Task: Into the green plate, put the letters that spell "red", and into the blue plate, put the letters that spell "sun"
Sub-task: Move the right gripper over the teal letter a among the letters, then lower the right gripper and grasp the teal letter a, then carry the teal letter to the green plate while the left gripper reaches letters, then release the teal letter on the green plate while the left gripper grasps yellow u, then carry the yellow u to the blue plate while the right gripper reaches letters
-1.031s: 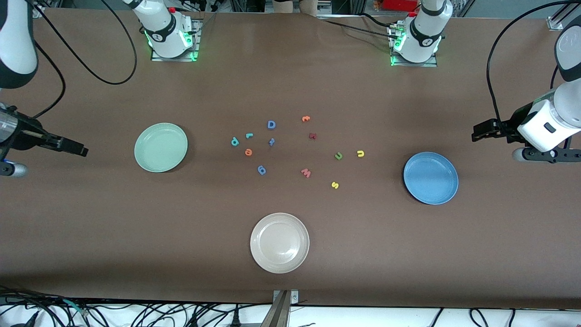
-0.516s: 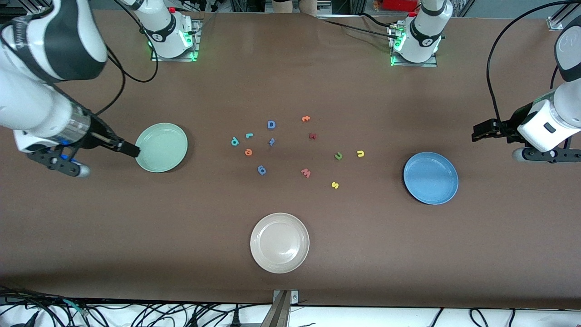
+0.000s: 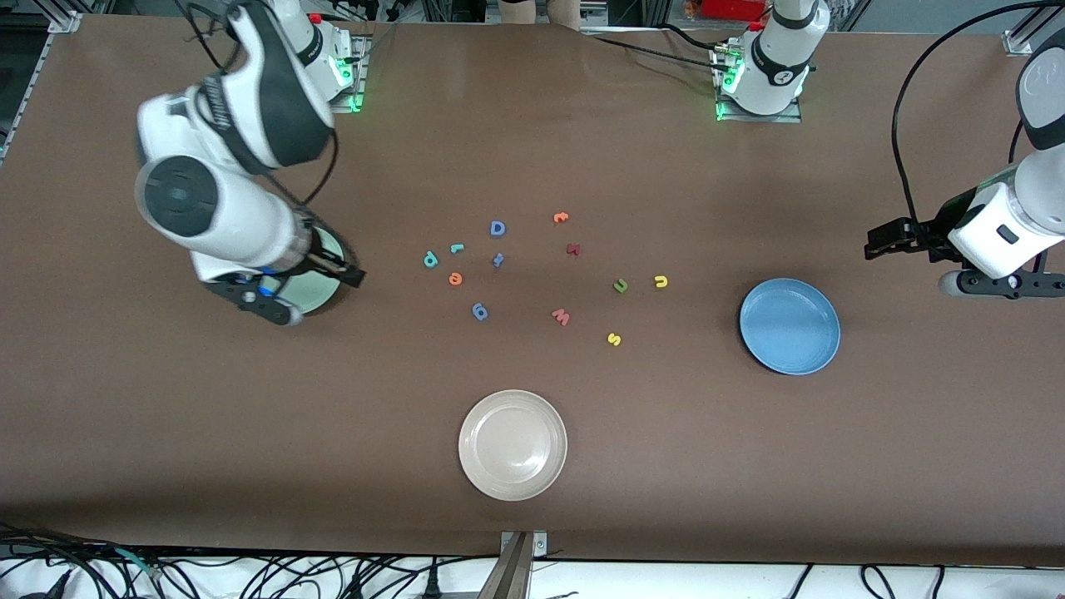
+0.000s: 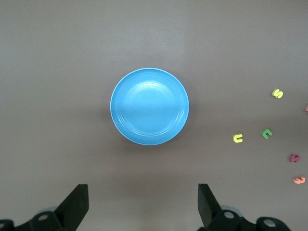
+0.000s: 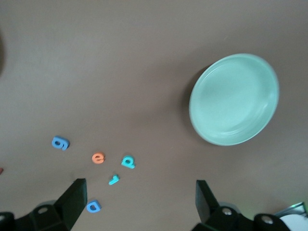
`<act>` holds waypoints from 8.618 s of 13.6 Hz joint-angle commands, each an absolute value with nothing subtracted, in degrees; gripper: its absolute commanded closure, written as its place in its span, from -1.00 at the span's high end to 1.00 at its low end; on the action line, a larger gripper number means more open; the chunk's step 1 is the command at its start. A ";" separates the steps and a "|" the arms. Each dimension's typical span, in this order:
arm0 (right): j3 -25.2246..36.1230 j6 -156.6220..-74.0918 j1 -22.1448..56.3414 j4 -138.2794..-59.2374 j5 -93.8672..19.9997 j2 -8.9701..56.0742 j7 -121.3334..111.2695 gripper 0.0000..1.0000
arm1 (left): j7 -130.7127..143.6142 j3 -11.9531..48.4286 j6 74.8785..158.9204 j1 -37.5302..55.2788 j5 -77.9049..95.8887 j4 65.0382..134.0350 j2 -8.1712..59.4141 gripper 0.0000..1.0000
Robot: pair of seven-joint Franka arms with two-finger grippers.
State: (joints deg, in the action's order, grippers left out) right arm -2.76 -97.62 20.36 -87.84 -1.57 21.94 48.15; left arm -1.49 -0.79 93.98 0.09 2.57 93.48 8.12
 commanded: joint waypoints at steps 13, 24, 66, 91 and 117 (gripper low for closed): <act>-4.31 -119.44 23.73 -111.61 -7.65 25.58 48.69 0.98 | -2.81 -0.97 93.43 0.18 3.34 92.29 8.61 1.00; -5.71 -129.01 23.99 -115.14 -13.35 29.88 49.39 0.98 | -2.90 -0.88 93.43 0.17 3.34 92.29 9.14 1.00; 15.53 -103.90 23.38 -109.25 -13.36 20.30 27.11 -1.00 | 18.35 3.95 138.28 20.74 9.05 122.66 17.31 1.00; 25.14 -117.07 23.29 -123.40 -13.54 24.70 8.61 0.67 | 24.61 3.60 158.29 24.52 1.14 129.55 25.49 0.78; 23.47 -118.99 52.99 -105.37 -26.98 31.90 56.15 0.97 | 23.85 3.78 128.58 12.06 -12.13 109.69 25.31 -1.00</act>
